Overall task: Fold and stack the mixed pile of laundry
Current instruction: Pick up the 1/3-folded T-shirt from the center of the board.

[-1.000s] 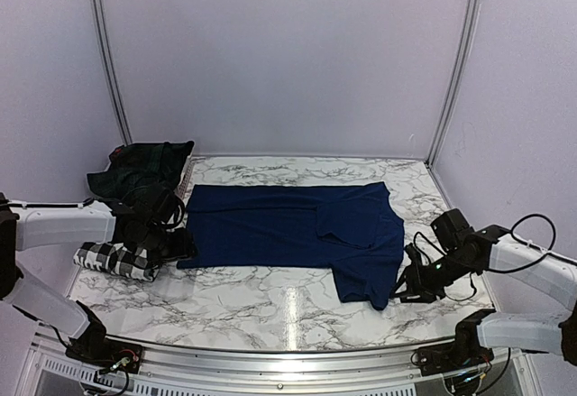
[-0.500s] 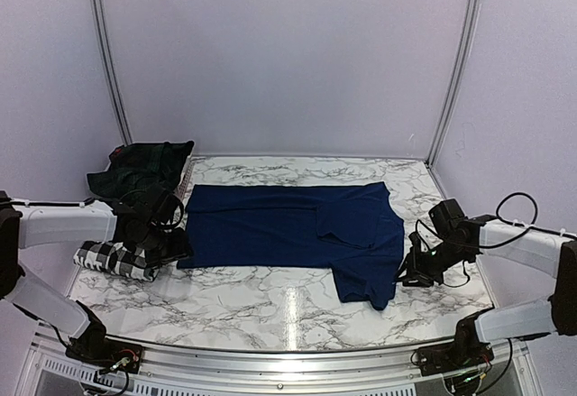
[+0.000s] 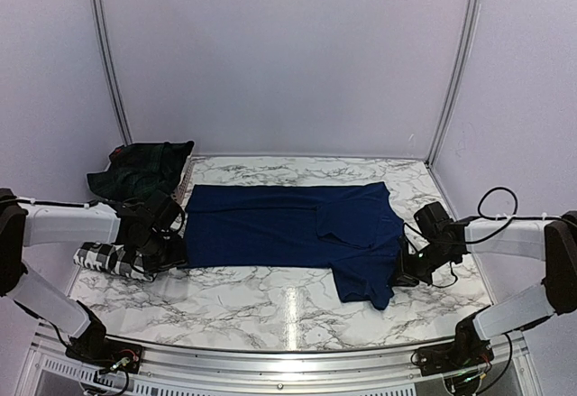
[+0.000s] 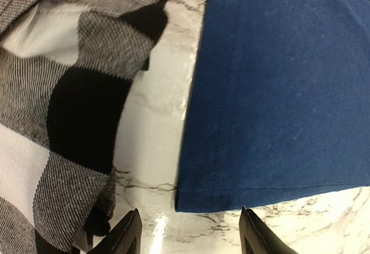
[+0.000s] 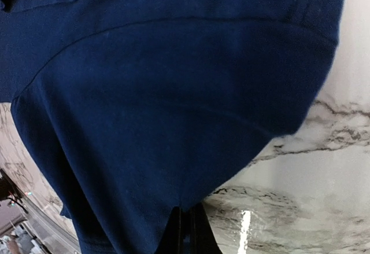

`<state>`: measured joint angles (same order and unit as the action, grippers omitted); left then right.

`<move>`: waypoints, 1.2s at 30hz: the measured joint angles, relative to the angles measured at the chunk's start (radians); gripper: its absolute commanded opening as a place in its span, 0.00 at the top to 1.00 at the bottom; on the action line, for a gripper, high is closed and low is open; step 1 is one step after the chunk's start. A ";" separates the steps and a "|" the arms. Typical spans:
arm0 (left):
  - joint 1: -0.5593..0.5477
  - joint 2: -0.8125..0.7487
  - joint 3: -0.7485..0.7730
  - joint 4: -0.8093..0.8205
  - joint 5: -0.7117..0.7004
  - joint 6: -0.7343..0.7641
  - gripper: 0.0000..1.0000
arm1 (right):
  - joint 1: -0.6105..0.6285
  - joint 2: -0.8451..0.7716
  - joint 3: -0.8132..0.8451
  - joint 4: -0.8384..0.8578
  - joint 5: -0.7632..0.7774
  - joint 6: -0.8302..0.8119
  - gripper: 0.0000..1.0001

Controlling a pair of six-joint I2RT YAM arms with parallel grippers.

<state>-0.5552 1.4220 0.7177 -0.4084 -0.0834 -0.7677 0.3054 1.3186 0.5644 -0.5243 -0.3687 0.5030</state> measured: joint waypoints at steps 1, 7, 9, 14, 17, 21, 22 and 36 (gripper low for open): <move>0.000 0.001 -0.003 -0.006 -0.006 -0.004 0.41 | 0.001 -0.002 0.002 0.002 0.000 0.001 1.00; 0.002 0.036 -0.003 -0.018 -0.016 -0.019 0.43 | 0.005 -0.023 0.002 -0.017 0.023 0.002 1.00; 0.003 0.054 0.007 -0.019 -0.023 -0.018 0.45 | 0.005 -0.035 0.002 -0.027 0.029 0.002 1.00; 0.011 0.098 0.043 -0.015 -0.027 -0.005 0.65 | 0.005 -0.084 0.002 -0.042 0.037 0.006 1.00; 0.015 0.121 0.062 -0.012 -0.018 0.011 0.82 | 0.005 -0.114 0.002 -0.048 0.037 0.013 1.00; 0.017 0.121 0.064 -0.008 0.011 0.014 0.93 | 0.005 -0.152 0.002 -0.060 0.034 0.022 1.00; 0.017 0.116 0.062 -0.010 0.016 0.014 0.96 | 0.005 -0.164 0.002 -0.063 0.031 0.024 1.00; 0.027 0.008 0.007 -0.072 0.077 0.000 1.00 | 0.005 -0.370 -0.035 -0.106 -0.034 0.081 1.00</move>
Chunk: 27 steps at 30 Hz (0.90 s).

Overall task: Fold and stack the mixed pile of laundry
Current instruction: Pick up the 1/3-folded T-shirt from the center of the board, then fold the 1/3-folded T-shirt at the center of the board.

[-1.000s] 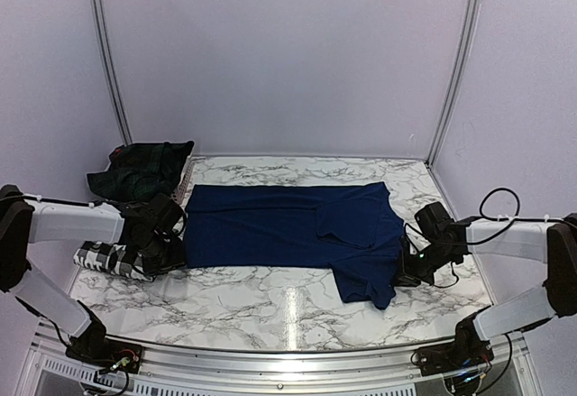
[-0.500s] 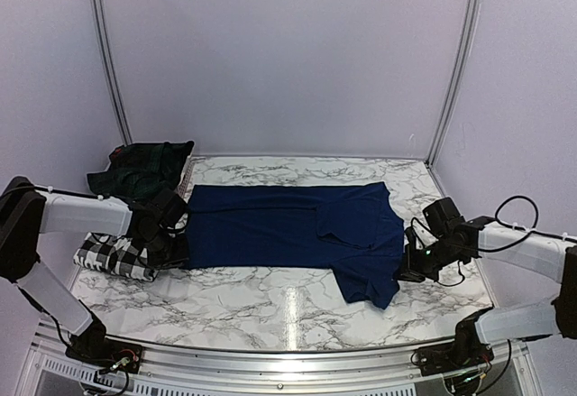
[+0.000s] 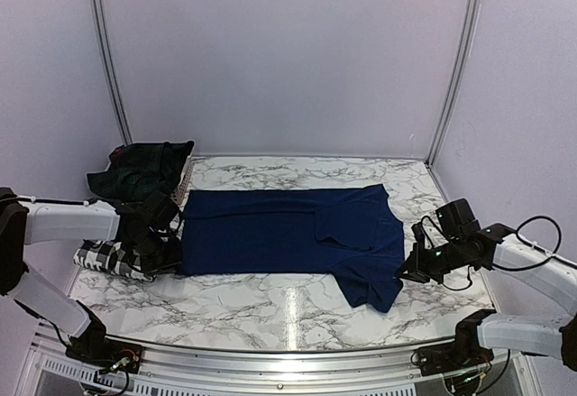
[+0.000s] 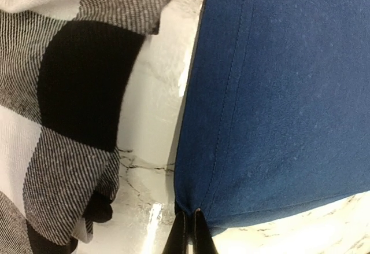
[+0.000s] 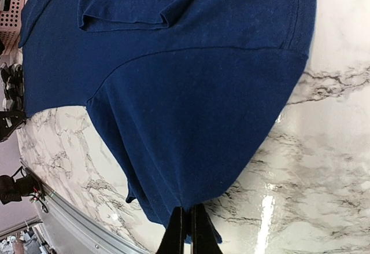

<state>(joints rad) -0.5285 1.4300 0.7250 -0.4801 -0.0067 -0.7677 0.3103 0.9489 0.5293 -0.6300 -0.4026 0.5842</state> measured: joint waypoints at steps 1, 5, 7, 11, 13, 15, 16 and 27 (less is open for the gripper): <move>0.008 0.000 0.003 -0.004 0.006 0.000 1.00 | 0.000 0.006 0.003 -0.002 0.001 0.000 1.00; 0.051 0.006 0.029 -0.025 0.035 0.005 1.00 | -0.008 0.066 0.060 -0.007 0.004 -0.005 1.00; 0.067 0.011 0.047 -0.031 0.045 0.015 1.00 | -0.019 0.103 0.099 -0.007 0.005 -0.013 1.00; 0.087 0.041 0.114 -0.051 0.052 0.043 1.00 | -0.056 0.180 0.174 -0.007 0.008 -0.044 1.00; 0.096 0.061 0.147 -0.056 0.053 0.058 1.00 | -0.075 0.218 0.208 -0.008 0.008 -0.065 1.00; 0.110 0.083 0.183 -0.065 0.055 0.074 1.00 | -0.089 0.253 0.244 -0.013 0.010 -0.086 1.00; 0.118 0.093 0.200 -0.069 0.055 0.081 1.00 | -0.097 0.274 0.269 -0.024 0.011 -0.100 1.00; 0.155 0.217 0.391 -0.128 0.040 0.164 1.00 | -0.126 0.509 0.533 -0.072 0.024 -0.216 1.00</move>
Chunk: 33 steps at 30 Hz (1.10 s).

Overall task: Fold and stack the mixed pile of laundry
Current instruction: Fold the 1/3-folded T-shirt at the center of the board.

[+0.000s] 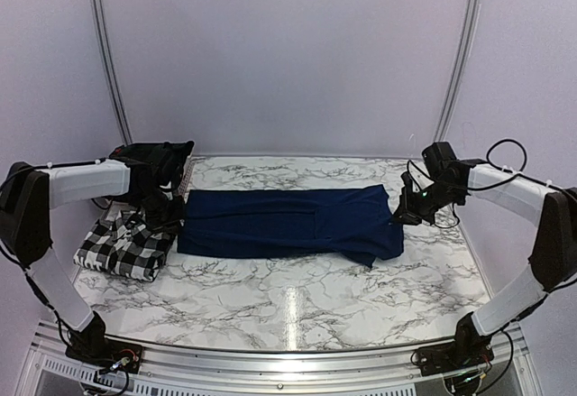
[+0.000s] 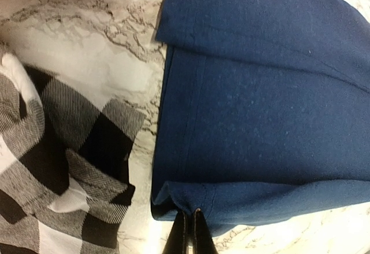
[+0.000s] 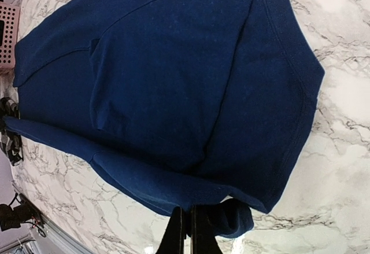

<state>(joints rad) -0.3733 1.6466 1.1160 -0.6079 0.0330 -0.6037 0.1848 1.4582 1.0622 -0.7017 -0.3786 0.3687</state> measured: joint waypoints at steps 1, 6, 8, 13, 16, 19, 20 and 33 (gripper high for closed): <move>0.003 0.010 0.013 -0.005 -0.004 0.007 1.00 | -0.002 0.022 0.014 -0.005 0.002 -0.008 1.00; 0.020 0.052 0.067 -0.022 -0.021 0.034 1.00 | -0.018 0.111 0.059 -0.026 0.003 -0.043 1.00; 0.024 0.067 0.082 -0.026 -0.024 0.045 1.00 | -0.023 0.130 0.077 -0.039 0.002 -0.055 1.00; 0.029 0.076 0.085 -0.031 -0.023 0.064 1.00 | -0.026 0.138 0.122 -0.069 -0.006 -0.082 1.00; 0.030 0.076 0.085 -0.033 -0.024 0.072 1.00 | -0.026 0.141 0.129 -0.071 -0.014 -0.090 1.00; 0.035 0.081 0.096 -0.037 -0.025 0.074 1.00 | -0.026 0.169 0.153 -0.075 -0.024 -0.090 1.00; 0.037 0.086 0.102 -0.037 -0.027 0.075 1.00 | -0.026 0.184 0.165 -0.074 -0.024 -0.089 1.00; 0.062 0.218 0.231 -0.043 -0.061 0.124 1.00 | -0.032 0.374 0.309 -0.065 -0.015 -0.090 1.00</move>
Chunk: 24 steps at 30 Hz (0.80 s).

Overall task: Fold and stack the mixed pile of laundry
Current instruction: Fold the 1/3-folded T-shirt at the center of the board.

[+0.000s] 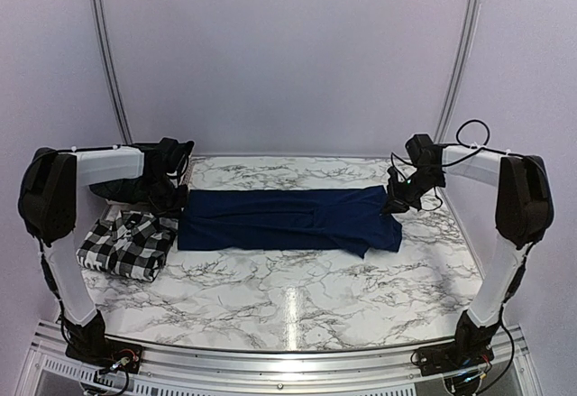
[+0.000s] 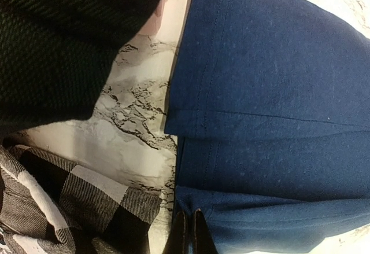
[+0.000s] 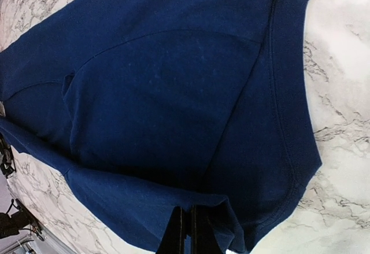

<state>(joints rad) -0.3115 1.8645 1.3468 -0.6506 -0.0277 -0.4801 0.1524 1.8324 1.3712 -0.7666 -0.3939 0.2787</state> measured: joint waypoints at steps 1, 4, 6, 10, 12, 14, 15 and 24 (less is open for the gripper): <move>0.001 0.000 0.000 0.000 0.000 0.003 1.00 | -0.002 0.000 0.008 -0.006 -0.001 0.000 1.00; 0.001 0.000 0.000 -0.002 0.009 0.018 1.00 | -0.006 -0.001 0.036 -0.025 -0.014 -0.006 1.00; 0.001 -0.003 -0.005 -0.002 0.029 0.027 1.00 | -0.006 -0.008 0.040 -0.030 -0.028 -0.011 1.00; 0.001 -0.023 -0.018 -0.006 0.054 0.048 1.00 | -0.006 -0.022 0.028 -0.044 -0.065 -0.018 1.00; 0.002 -0.029 -0.016 -0.005 0.053 0.055 1.00 | -0.006 -0.019 0.027 -0.047 -0.072 -0.019 1.00; 0.002 -0.027 -0.010 -0.005 0.051 0.056 1.00 | -0.006 -0.003 0.045 -0.054 -0.074 -0.019 1.00; 0.002 -0.026 -0.004 -0.006 0.049 0.056 1.00 | -0.006 0.012 0.064 -0.058 -0.075 -0.020 1.00; 0.013 0.028 0.060 -0.002 -0.010 0.056 1.00 | -0.007 0.117 0.190 -0.052 -0.071 -0.022 1.00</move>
<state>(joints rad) -0.2985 1.8927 1.4063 -0.6529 -0.0372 -0.4244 0.1455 1.9499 1.5616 -0.8185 -0.4644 0.2569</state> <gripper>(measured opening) 0.009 0.004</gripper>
